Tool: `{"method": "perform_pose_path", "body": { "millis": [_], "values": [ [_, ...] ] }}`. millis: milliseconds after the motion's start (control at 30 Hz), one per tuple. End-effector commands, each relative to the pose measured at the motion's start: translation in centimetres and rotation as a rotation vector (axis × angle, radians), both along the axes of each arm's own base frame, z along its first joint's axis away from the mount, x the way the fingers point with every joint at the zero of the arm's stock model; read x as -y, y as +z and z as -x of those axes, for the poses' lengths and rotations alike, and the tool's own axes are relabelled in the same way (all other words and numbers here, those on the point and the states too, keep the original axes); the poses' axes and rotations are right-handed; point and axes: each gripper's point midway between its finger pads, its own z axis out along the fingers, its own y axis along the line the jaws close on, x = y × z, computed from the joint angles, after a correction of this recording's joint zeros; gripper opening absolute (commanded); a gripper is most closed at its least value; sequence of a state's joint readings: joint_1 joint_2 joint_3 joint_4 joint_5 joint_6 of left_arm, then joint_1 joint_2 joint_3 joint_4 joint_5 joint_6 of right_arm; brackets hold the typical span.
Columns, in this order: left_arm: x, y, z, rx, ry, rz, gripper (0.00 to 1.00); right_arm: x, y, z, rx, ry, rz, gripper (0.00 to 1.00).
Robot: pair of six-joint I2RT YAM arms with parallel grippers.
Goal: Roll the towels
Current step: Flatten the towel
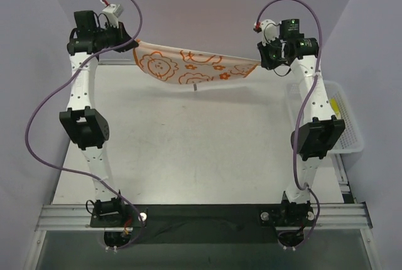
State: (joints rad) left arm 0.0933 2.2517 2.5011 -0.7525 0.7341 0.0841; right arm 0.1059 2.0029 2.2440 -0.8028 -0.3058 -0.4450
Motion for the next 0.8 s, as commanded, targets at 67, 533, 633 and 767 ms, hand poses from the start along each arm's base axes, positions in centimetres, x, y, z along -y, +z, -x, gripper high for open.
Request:
{"method": "perform_pose_path", "body": {
  "millis": [67,533,633,767],
  "values": [
    [-3.9,2.3,3.9,0.149,-0.094,0.008,0.00,2.1,-4.3,4.2,-0.120,0.063,0.220,0.00],
    [-3.8,-17.4,23.5,-0.043,-0.467,-0.377,0.28,-0.9,-20.1,20.6,-0.425,0.432,0.475,0.18],
    [-5.3,-16.5,26.1,-0.076,-0.471,-0.384,0.47,-1.0,-19.9,24.0,-0.518,0.445,0.443,0.53],
    [-6.0,-14.3,28.0,-0.077,-0.467,-0.384,0.60,-1.2,-17.6,27.0,-0.579,0.434,0.349,0.68]
  ]
}}
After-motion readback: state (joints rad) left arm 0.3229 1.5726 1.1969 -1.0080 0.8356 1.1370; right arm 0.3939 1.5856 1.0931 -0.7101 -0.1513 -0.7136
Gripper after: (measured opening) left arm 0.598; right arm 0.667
